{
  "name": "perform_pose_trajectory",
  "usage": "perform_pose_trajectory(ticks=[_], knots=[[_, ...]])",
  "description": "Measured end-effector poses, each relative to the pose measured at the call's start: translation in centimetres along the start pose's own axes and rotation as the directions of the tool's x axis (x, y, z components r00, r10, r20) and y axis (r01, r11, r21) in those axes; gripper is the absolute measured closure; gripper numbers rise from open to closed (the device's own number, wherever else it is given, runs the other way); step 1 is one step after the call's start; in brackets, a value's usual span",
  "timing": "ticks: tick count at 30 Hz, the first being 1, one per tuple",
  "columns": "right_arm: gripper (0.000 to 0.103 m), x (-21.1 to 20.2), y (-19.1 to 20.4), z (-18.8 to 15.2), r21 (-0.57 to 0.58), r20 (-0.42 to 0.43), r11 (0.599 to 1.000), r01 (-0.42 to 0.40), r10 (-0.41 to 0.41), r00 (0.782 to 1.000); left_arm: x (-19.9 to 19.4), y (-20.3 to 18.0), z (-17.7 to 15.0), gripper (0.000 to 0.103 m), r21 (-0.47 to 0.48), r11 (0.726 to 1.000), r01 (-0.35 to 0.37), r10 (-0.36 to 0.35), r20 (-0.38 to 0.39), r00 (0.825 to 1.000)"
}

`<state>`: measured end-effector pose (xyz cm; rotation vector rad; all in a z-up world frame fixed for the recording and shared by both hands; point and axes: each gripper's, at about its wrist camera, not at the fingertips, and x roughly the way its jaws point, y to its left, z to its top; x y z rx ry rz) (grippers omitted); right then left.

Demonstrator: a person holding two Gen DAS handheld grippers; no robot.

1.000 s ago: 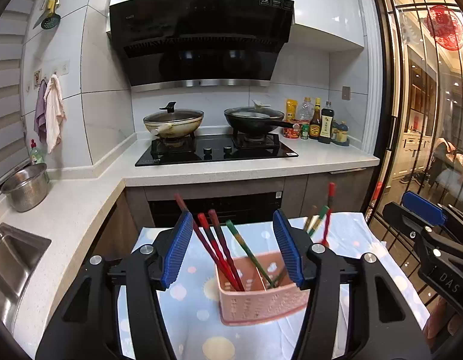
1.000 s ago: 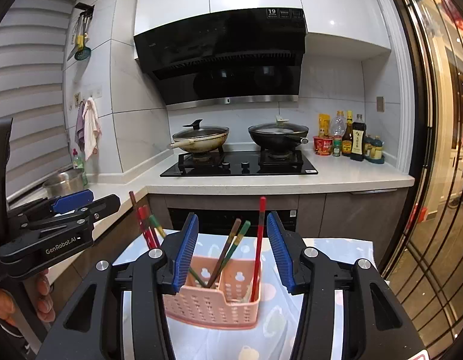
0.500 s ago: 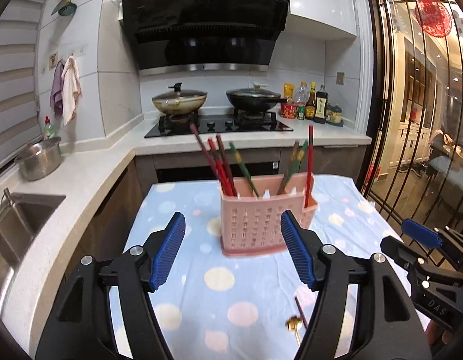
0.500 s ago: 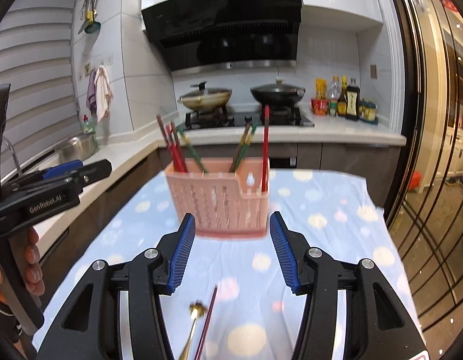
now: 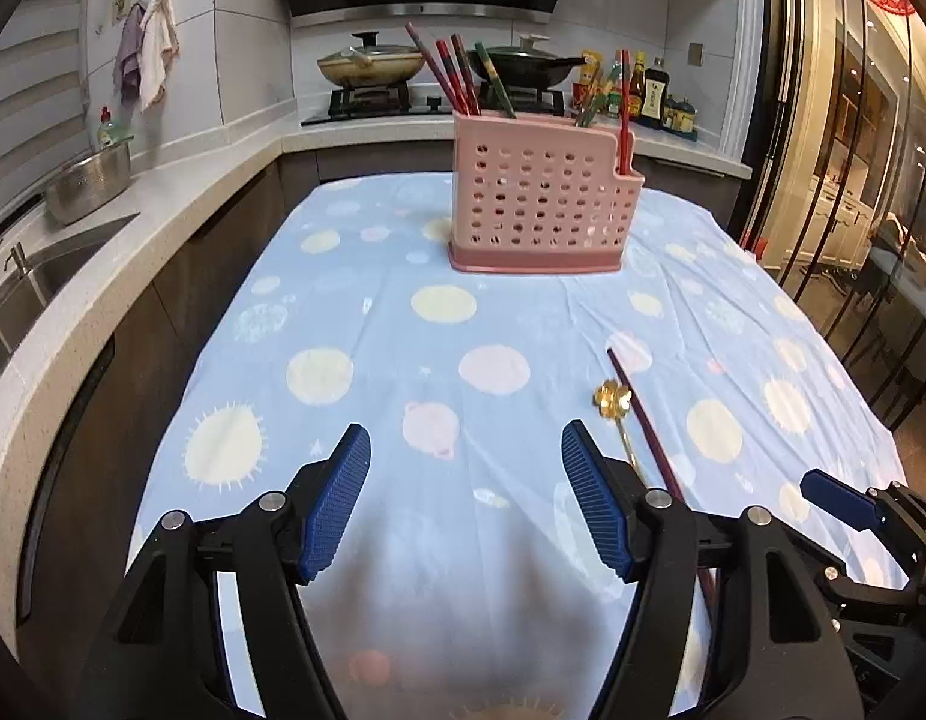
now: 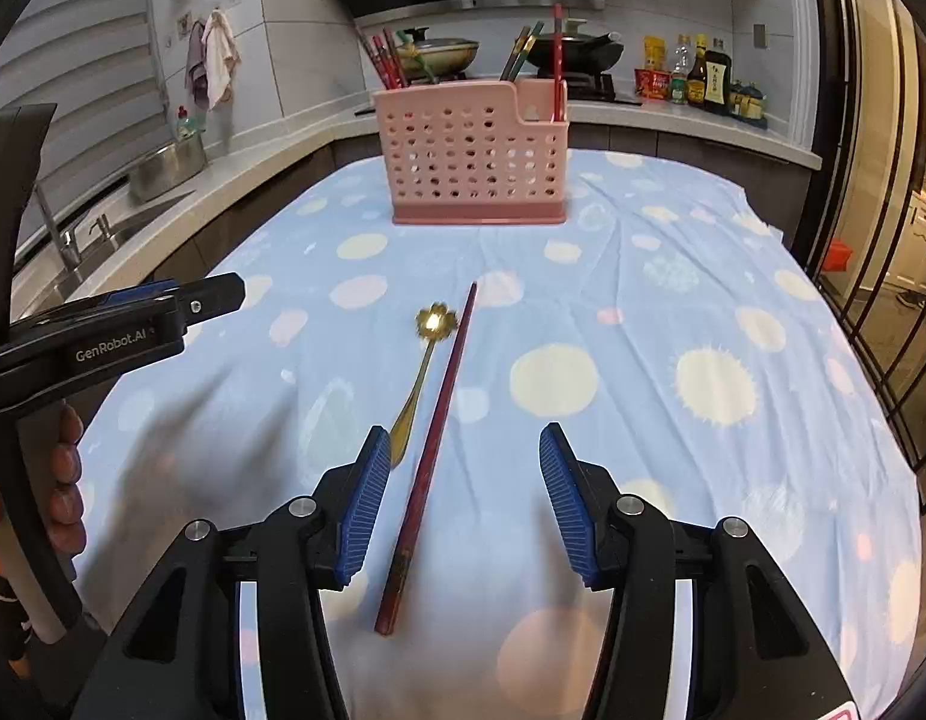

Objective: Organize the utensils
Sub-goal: 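Grasp the last dark red chopstick with the right tool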

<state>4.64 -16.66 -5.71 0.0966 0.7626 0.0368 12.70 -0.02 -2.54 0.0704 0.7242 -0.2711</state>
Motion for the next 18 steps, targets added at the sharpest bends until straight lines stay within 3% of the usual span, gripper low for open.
perform_pose_trajectory(ticks=[7,13,18], knots=[[0.053,1.4,1.7,-2.9,-0.022,-0.068,1.0,-0.012,0.01,0.998,1.1,0.3,-4.3,0.04,-0.012,1.0,0.006,-0.007,-0.089,0.996],[0.053,1.9,1.9,-3.8,-0.013,-0.09,1.0,-0.006,0.004,0.996,1.5,0.6,-6.0,0.04,-0.032,0.999,0.017,-0.022,-0.139,0.99],[0.064,1.7,1.9,-4.2,-0.052,-0.07,0.998,0.031,-0.035,0.997,1.4,0.1,-6.4,0.04,-0.025,0.999,0.029,-0.033,-0.151,0.988]])
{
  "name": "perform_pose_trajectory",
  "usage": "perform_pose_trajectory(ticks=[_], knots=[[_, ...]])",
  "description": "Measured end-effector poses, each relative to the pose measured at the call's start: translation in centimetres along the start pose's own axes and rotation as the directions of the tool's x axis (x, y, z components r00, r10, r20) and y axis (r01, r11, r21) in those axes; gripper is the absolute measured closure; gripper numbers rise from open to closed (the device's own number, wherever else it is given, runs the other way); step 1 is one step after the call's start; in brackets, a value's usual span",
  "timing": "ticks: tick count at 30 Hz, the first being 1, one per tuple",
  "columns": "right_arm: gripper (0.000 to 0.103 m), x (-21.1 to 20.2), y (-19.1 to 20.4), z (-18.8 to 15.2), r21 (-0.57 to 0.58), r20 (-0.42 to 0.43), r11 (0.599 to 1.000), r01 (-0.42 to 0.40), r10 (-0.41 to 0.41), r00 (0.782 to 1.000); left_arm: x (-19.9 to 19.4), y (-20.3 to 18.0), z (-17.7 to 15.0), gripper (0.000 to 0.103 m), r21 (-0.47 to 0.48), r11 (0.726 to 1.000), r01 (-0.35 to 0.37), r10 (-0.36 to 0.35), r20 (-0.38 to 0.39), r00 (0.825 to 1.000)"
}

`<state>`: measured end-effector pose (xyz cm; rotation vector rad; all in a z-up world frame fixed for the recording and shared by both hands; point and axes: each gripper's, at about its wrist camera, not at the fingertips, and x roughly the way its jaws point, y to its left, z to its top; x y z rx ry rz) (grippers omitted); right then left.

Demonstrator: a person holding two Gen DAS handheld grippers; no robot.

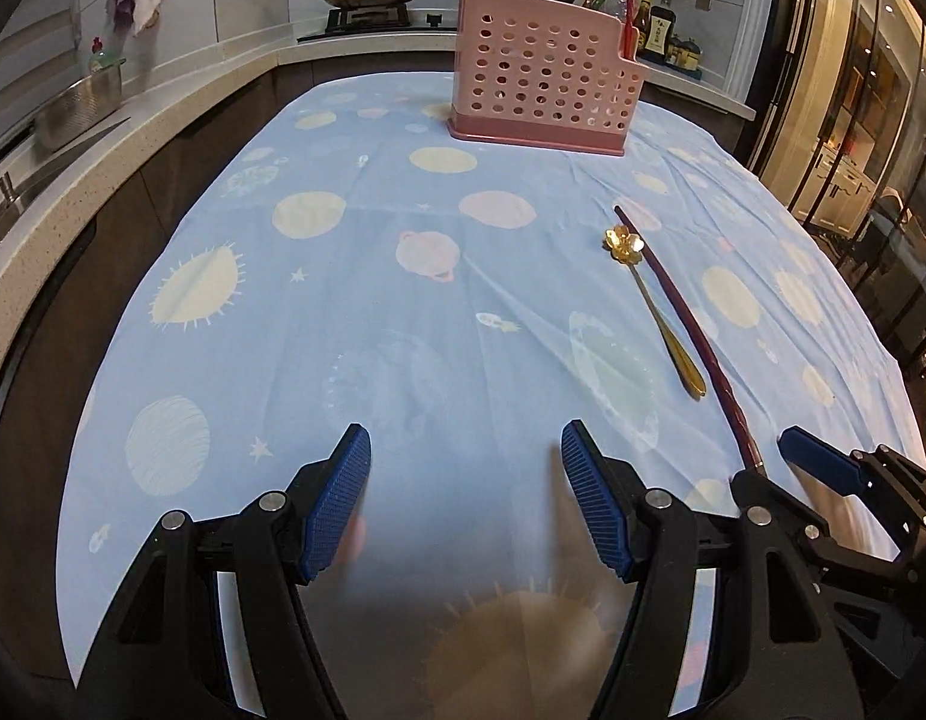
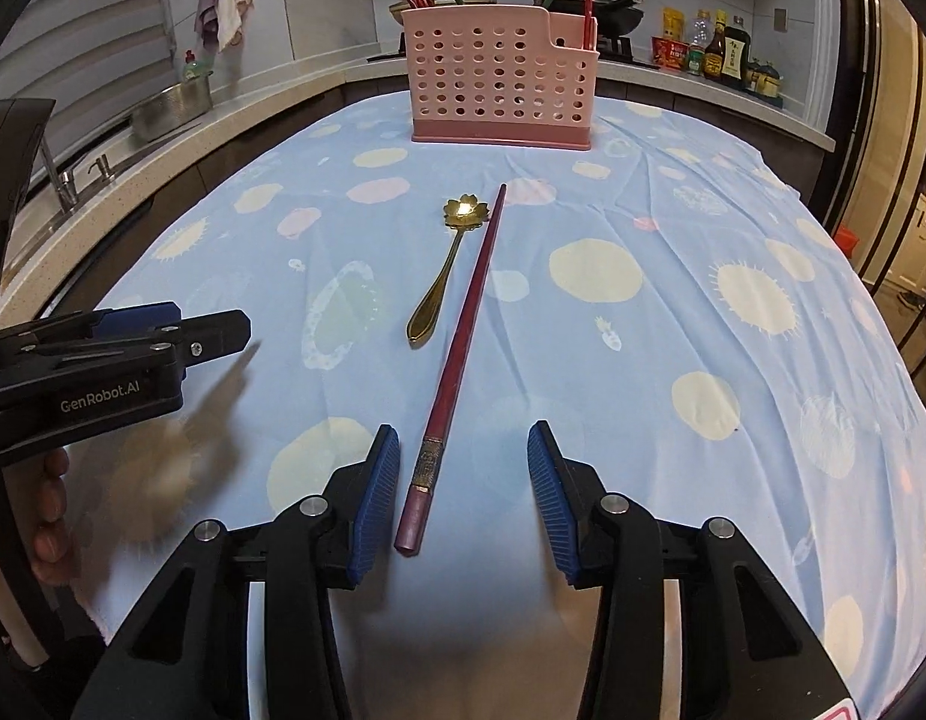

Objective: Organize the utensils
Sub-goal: 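Grasp the last dark red chopstick with the right tool, then grasp the gold flower-handled spoon by its handle with the left tool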

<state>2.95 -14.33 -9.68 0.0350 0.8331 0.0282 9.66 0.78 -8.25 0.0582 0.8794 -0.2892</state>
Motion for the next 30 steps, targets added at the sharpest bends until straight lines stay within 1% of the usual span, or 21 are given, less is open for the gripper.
perform_pose_trajectory(ticks=[2,3,5,7,12,18,21,22,24,26,28,29,30], knots=[[0.074,-0.2,-0.1,-0.2,-0.007,0.007,1.0,0.005,-0.005,1.0,-0.1,-0.5,0.1,0.04,0.007,1.0,0.013,-0.013,0.0,1.0],[0.077,-0.2,-0.2,-0.3,-0.007,0.01,1.0,0.006,-0.006,1.0,-0.2,-0.7,0.1,0.038,0.011,1.0,0.02,-0.02,0.002,1.0],[0.089,-0.4,-0.4,-0.4,-0.007,0.014,1.0,0.006,-0.006,1.0,-0.3,-1.4,0.3,0.036,0.022,0.999,0.035,-0.035,0.007,0.999],[0.096,-0.5,-0.8,-0.4,-0.001,0.015,1.0,0.009,-0.008,1.0,-0.4,-2.3,0.5,0.036,0.037,0.998,0.054,-0.054,0.007,0.998],[0.096,-0.7,-2.1,-0.5,0.039,0.013,0.999,0.004,-0.004,1.0,0.2,-4.3,1.4,0.03,0.072,0.993,0.091,-0.092,0.007,0.996],[0.096,-1.1,-4.0,-0.6,0.093,0.008,0.996,0.007,-0.008,1.0,1.8,-6.3,2.4,0.03,0.095,0.986,0.136,-0.136,-0.012,0.991],[0.096,-1.1,-4.5,-0.7,0.105,0.006,0.994,0.012,-0.013,1.0,2.7,-7.1,2.6,0.031,0.111,0.983,0.147,-0.146,-0.02,0.989],[0.096,-1.1,-4.6,-0.7,0.108,0.007,0.994,0.013,-0.014,1.0,2.9,-7.3,2.6,0.032,0.115,0.982,0.148,-0.146,-0.023,0.989],[0.096,-1.1,-4.5,-0.7,0.112,0.006,0.994,0.011,-0.011,1.0,3.7,-7.6,2.6,0.043,0.118,0.98,0.158,-0.155,-0.041,0.987],[0.096,-1.1,-4.5,-0.6,0.112,0.007,0.994,0.01,-0.011,1.0,3.7,-7.7,2.6,0.045,0.127,0.981,0.147,-0.144,-0.029,0.989],[0.096,-1.1,-4.6,-0.6,0.112,0.005,0.994,0.01,-0.011,1.0,3.7,-7.7,2.7,0.054,0.131,0.979,0.155,-0.153,-0.028,0.988],[0.096,-1.0,-4.6,-0.6,0.113,0.004,0.994,0.009,-0.01,1.0,3.7,-7.7,2.7,0.06,0.131,0.979,0.157,-0.154,-0.028,0.988],[0.096,-1.0,-4.6,-0.6,0.114,0.004,0.993,0.008,-0.009,1.0,3.6,-7.5,2.6,0.068,0.13,0.978,0.162,-0.16,-0.029,0.987]])
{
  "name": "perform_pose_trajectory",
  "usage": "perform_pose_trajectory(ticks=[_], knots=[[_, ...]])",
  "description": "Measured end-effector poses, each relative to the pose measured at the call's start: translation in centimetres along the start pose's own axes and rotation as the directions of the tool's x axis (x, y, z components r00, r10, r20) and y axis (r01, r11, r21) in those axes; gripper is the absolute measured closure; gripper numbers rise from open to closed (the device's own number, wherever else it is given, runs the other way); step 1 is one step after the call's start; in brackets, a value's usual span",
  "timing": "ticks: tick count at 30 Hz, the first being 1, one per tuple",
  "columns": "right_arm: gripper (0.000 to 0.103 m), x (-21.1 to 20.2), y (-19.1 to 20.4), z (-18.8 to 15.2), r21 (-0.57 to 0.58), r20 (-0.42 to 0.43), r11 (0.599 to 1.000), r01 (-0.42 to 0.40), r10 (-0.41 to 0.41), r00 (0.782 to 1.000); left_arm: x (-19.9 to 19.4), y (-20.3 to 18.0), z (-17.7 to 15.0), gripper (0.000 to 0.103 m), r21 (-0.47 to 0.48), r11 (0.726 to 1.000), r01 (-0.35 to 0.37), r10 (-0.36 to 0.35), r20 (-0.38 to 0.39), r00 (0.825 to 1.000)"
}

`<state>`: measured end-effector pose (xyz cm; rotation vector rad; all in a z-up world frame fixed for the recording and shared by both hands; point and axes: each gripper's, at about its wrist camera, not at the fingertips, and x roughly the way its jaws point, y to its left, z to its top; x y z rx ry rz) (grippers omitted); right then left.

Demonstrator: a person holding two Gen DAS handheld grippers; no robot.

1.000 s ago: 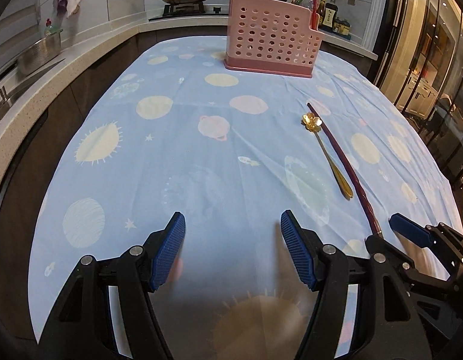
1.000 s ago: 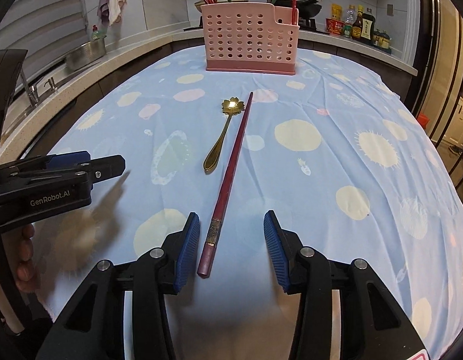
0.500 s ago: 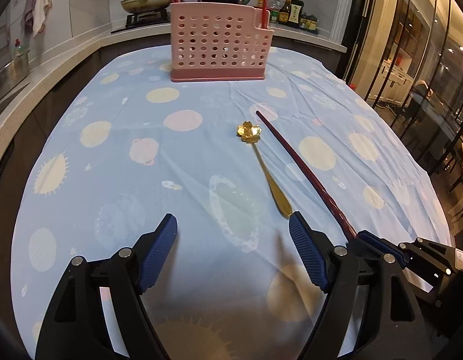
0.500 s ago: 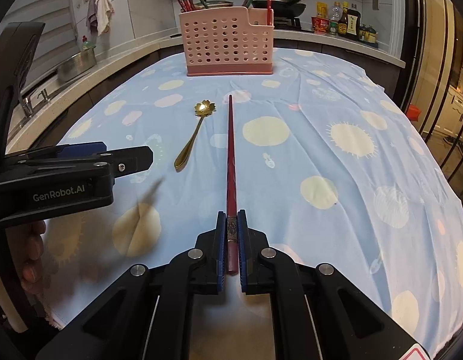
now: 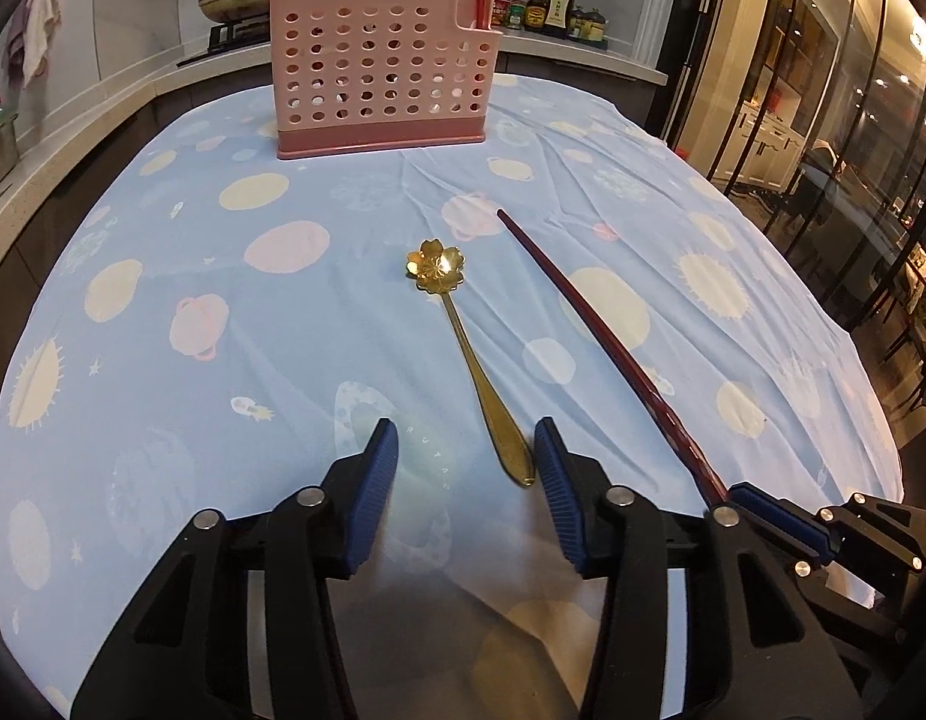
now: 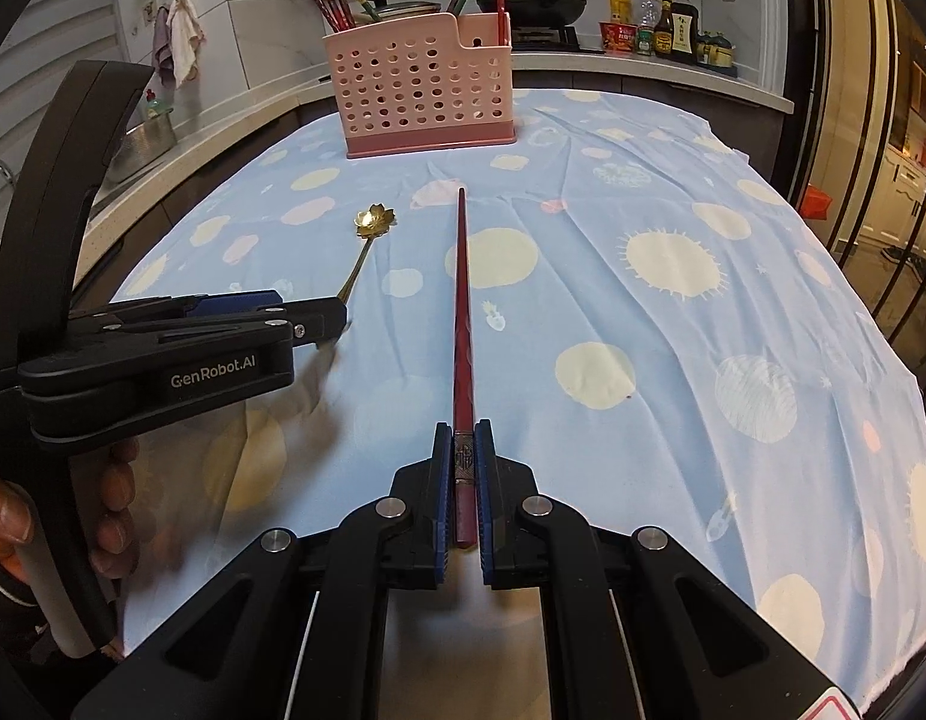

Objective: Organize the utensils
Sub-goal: 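Grasp the gold flower-handled spoon by its handle with the left tool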

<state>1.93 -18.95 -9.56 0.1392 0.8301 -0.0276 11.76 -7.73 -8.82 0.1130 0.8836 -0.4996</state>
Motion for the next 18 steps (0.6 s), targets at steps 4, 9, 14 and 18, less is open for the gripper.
perform_pose_trajectory(ticks=[4,9,14,18], knots=[[0.096,0.0,0.1,0.1,-0.002,0.002,1.0,-0.001,0.001,1.0,-0.1,0.6,-0.1,0.091,-0.014,1.0,0.017,-0.017,-0.006,1.0],[0.096,-0.5,0.2,0.1,-0.003,0.013,1.0,-0.003,0.003,1.0,-0.9,1.2,-0.5,0.093,-0.041,0.998,0.042,-0.042,-0.006,0.999],[0.096,-1.6,0.2,0.4,0.0,0.041,1.0,-0.01,0.01,0.999,-2.8,1.5,-0.8,0.093,-0.052,0.998,0.045,-0.043,0.021,0.999],[0.096,-3.0,0.2,1.2,0.001,0.08,1.0,-0.019,0.019,0.997,-5.1,1.9,-0.5,0.093,-0.063,0.997,0.046,-0.042,0.066,0.997]])
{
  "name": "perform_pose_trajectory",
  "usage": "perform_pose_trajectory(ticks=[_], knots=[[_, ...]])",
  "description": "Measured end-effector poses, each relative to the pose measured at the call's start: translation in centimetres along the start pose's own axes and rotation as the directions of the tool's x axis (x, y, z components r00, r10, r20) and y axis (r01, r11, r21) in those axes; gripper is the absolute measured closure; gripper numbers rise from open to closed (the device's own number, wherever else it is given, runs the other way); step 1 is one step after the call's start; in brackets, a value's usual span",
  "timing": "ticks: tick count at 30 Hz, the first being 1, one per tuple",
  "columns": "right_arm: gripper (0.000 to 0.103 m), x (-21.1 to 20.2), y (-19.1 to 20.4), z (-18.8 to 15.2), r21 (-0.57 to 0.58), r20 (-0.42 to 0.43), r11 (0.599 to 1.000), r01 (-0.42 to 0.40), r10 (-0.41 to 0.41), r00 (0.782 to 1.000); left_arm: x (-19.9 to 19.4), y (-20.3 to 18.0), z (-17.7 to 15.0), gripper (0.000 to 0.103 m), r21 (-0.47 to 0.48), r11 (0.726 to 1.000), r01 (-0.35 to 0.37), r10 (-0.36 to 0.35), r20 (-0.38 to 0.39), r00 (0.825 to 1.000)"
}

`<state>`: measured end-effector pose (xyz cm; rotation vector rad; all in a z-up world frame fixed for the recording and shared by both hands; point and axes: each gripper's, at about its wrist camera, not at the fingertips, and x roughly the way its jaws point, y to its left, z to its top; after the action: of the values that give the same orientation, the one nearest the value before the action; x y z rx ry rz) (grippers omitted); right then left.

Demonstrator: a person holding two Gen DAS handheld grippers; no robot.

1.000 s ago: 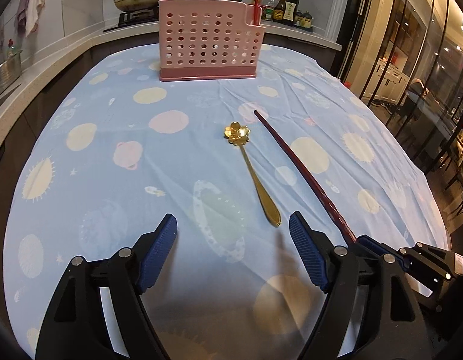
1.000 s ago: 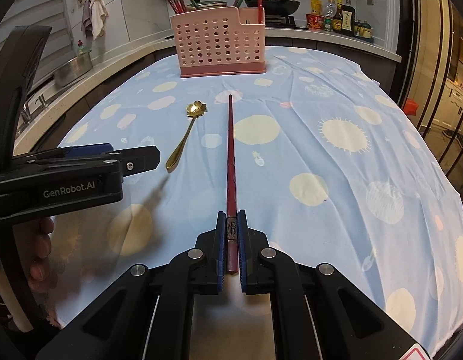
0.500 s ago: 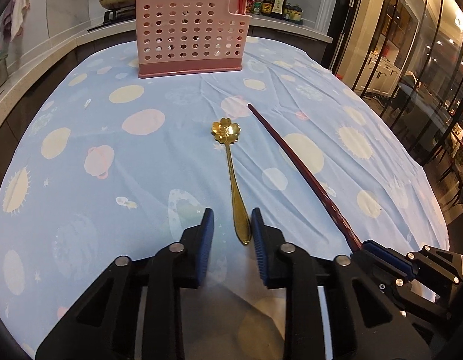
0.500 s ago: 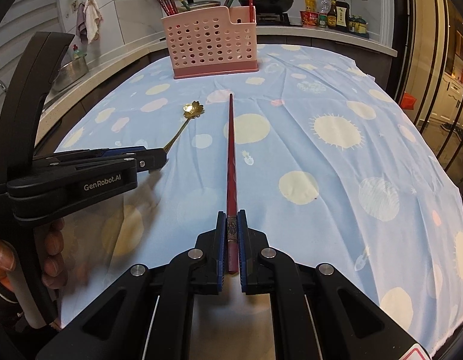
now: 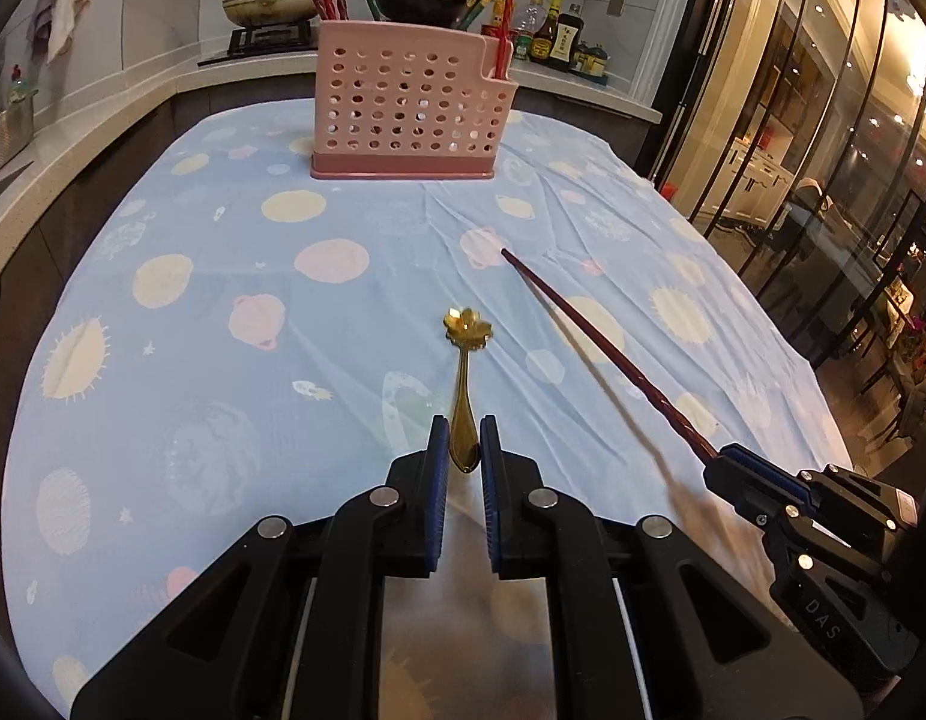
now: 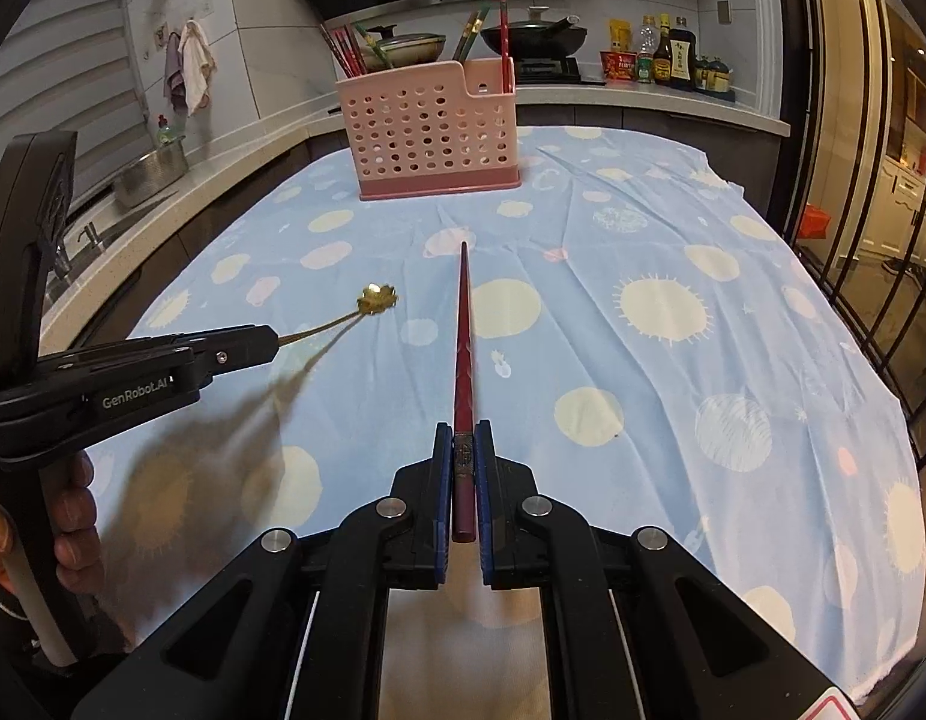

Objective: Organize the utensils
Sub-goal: 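Grasp the gold flower-handled spoon by its handle with the left tool, then carry the gold spoon with the left tool while the right tool carries the chopstick into the holder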

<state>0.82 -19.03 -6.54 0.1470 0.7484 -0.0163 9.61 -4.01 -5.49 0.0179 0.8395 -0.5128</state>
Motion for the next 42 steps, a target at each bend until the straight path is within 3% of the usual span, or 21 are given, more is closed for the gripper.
perform_pose_trajectory(ticks=[8,19,23,27,33,40,42], knots=[[0.096,-3.2,-0.7,2.9,0.053,0.08,0.996,-0.078,0.073,0.994,-4.4,1.0,2.4,0.1,-0.023,1.0,0.011,-0.008,0.114,0.993],[0.096,-6.0,-1.4,7.6,0.056,0.207,0.993,-0.106,0.092,0.974,-6.1,1.6,5.7,0.103,-0.006,0.999,-0.035,0.035,0.205,0.978],[0.096,-6.1,-1.1,7.4,0.036,0.216,0.997,-0.074,0.064,0.974,-5.1,2.3,4.7,0.102,-0.007,0.999,-0.047,0.048,0.173,0.984],[0.096,-5.1,-1.1,5.7,0.055,0.168,0.995,-0.086,0.076,0.983,-2.3,3.6,2.2,0.088,-0.016,0.997,-0.081,0.082,0.083,0.993],[0.096,-4.0,-1.2,4.2,0.073,0.112,0.993,-0.09,0.082,0.99,0.8,5.6,-1.8,0.088,-0.053,0.994,-0.093,0.09,-0.05,0.995],[0.096,-3.5,-1.1,3.6,0.079,0.089,0.993,-0.09,0.083,0.993,-0.4,4.3,-3.9,0.085,-0.059,0.997,-0.047,0.043,-0.062,0.997],[0.096,-3.5,-1.0,3.5,0.077,0.088,0.993,-0.091,0.084,0.993,-0.7,4.2,-4.0,0.077,-0.06,0.997,-0.049,0.045,-0.061,0.997]])
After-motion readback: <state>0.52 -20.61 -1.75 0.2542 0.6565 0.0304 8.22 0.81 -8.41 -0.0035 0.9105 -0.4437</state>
